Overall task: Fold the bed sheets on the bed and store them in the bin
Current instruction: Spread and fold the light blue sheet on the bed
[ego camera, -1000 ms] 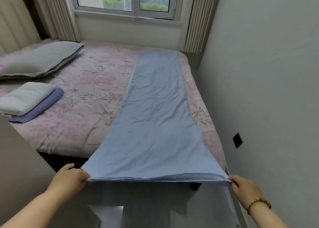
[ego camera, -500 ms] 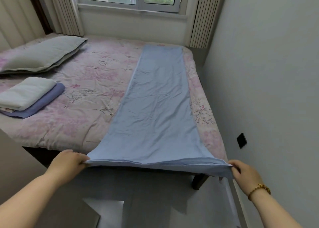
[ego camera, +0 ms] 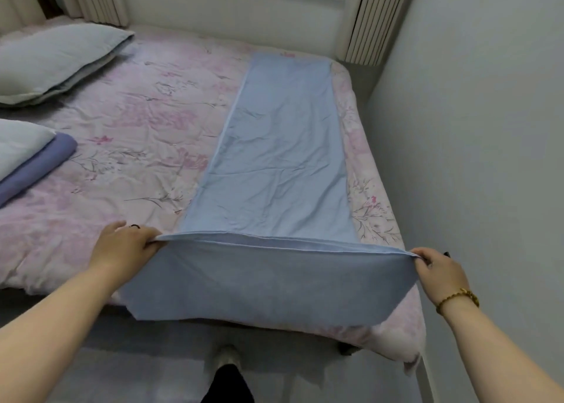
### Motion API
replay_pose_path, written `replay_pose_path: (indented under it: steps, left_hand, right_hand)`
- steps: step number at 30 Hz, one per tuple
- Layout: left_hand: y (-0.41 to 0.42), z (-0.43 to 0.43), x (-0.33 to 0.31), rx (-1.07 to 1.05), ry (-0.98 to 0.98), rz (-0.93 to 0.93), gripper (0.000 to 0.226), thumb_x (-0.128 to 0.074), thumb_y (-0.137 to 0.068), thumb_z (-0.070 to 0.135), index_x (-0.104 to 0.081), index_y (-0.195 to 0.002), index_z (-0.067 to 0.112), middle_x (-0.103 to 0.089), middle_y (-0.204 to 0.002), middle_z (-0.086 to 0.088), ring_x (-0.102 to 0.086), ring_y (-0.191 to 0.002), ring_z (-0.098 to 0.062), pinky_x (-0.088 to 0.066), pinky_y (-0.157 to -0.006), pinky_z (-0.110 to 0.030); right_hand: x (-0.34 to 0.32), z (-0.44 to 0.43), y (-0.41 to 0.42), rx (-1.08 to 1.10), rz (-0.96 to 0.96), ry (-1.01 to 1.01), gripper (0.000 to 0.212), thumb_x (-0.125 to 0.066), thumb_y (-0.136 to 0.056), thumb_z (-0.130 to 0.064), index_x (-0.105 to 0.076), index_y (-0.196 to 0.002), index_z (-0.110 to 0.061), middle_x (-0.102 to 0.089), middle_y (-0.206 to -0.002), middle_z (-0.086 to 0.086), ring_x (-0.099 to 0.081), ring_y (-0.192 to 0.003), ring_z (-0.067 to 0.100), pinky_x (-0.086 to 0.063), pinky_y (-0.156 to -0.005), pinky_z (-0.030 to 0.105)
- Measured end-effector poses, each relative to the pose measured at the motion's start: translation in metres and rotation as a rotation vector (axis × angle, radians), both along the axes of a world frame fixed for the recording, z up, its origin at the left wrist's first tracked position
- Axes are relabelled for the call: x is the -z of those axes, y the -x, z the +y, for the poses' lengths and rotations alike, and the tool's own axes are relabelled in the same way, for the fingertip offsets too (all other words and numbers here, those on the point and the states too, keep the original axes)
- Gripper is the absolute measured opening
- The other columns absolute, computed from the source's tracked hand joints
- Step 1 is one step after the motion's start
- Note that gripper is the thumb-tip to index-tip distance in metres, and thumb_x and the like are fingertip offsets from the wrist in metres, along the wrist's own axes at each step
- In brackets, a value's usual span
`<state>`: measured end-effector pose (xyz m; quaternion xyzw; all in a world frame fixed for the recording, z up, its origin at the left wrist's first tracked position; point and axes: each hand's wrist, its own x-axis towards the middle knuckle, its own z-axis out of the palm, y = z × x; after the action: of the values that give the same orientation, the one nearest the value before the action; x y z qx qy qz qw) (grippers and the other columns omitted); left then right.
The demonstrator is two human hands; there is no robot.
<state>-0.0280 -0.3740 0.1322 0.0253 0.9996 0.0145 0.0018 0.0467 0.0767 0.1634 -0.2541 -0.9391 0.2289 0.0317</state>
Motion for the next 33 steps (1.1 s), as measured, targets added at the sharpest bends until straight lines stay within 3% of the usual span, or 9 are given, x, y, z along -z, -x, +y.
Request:
replay_pose_path:
  steps: [4,9,13,17,20,26,28,30,33]
  left_hand:
    - [0.081,0.004,0.012,0.047,-0.036,0.010,0.018,-0.059,-0.088,0.030,-0.070,-0.084,0.015,-0.072,-0.095,-0.013,-0.063,-0.099,-0.028,-0.031,-0.090,-0.031]
    - [0.161,0.014,0.025,0.114,-0.062,-0.064,0.041,-0.054,-0.090,0.035,-0.035,-0.055,0.027,-0.070,-0.091,-0.009,-0.062,-0.095,-0.027,-0.028,-0.083,-0.029]
    - [0.208,0.026,0.050,0.111,-0.032,-0.131,0.027,-0.046,-0.094,0.039,-0.048,-0.071,0.024,-0.068,-0.099,-0.004,-0.060,-0.100,-0.021,-0.021,-0.077,-0.028]
    - [0.247,0.038,0.083,0.095,0.041,-0.222,0.042,-0.041,-0.095,0.043,-0.025,-0.060,0.027,-0.066,-0.102,-0.001,-0.059,-0.100,-0.019,-0.018,-0.075,-0.028]
    - [0.266,0.042,0.102,0.090,0.062,-0.239,0.041,-0.043,-0.094,0.042,-0.027,-0.060,0.027,-0.066,-0.102,-0.001,-0.058,-0.101,-0.019,-0.018,-0.079,-0.028]
    - [0.284,0.046,0.138,0.044,0.066,-0.274,0.024,-0.055,-0.090,0.035,-0.066,-0.091,0.013,-0.065,-0.108,-0.008,-0.051,-0.114,-0.026,-0.020,-0.095,-0.033]
    - [0.282,0.044,0.155,-0.019,-0.054,-0.166,0.027,-0.066,-0.083,0.019,-0.068,-0.106,0.005,-0.060,-0.122,-0.017,-0.046,-0.121,-0.034,-0.015,-0.106,-0.037]
    - [0.269,0.043,0.166,-0.145,-0.130,-0.109,0.043,-0.066,-0.081,0.007,-0.058,-0.123,0.003,-0.045,-0.138,-0.024,-0.037,-0.131,-0.041,0.003,-0.114,-0.032]
    - [0.238,0.059,0.183,-0.074,-0.135,-0.090,0.043,-0.056,-0.078,0.012,-0.058,-0.121,0.003,-0.052,-0.128,-0.030,-0.045,-0.122,-0.041,0.004,-0.111,-0.022]
  right_hand:
    - [0.018,0.005,0.075,0.047,-0.032,-0.015,0.027,-0.045,-0.093,-0.006,-0.064,-0.113,-0.003,-0.064,-0.114,0.020,-0.057,-0.105,0.037,-0.042,-0.080,0.032]
    - [0.044,0.012,0.136,0.156,-0.108,-0.026,0.027,-0.045,-0.092,-0.007,-0.065,-0.110,-0.004,-0.065,-0.110,0.024,-0.058,-0.100,0.039,-0.042,-0.076,0.034]
    - [0.063,0.020,0.172,0.187,-0.152,-0.011,0.028,-0.044,-0.092,-0.006,-0.064,-0.111,-0.002,-0.064,-0.110,0.025,-0.057,-0.099,0.040,-0.043,-0.077,0.036]
    - [0.092,0.026,0.219,0.187,-0.187,0.029,0.028,-0.043,-0.092,-0.003,-0.062,-0.113,0.000,-0.060,-0.117,0.025,-0.054,-0.105,0.041,-0.042,-0.083,0.035]
    - [0.111,0.028,0.243,0.194,-0.217,0.060,0.028,-0.043,-0.092,-0.001,-0.062,-0.112,0.003,-0.059,-0.117,0.027,-0.053,-0.106,0.042,-0.041,-0.081,0.034]
    - [0.140,0.030,0.280,0.148,-0.287,0.072,0.028,-0.044,-0.092,-0.004,-0.061,-0.114,0.001,-0.059,-0.120,0.024,-0.052,-0.110,0.039,-0.039,-0.082,0.033]
    - [0.153,0.027,0.288,0.152,-0.311,0.060,0.037,-0.044,-0.092,-0.006,-0.051,-0.129,-0.005,-0.048,-0.136,0.019,-0.043,-0.123,0.036,-0.035,-0.098,0.035]
    - [0.166,0.013,0.282,0.120,-0.375,-0.050,0.056,-0.047,-0.092,-0.013,-0.027,-0.145,-0.012,-0.019,-0.154,0.013,-0.020,-0.139,0.031,-0.018,-0.112,0.037]
    - [0.189,-0.027,0.269,0.019,-0.396,-0.146,0.066,-0.049,-0.092,-0.021,-0.015,-0.148,-0.013,0.001,-0.156,0.013,-0.002,-0.144,0.029,-0.002,-0.115,0.036]
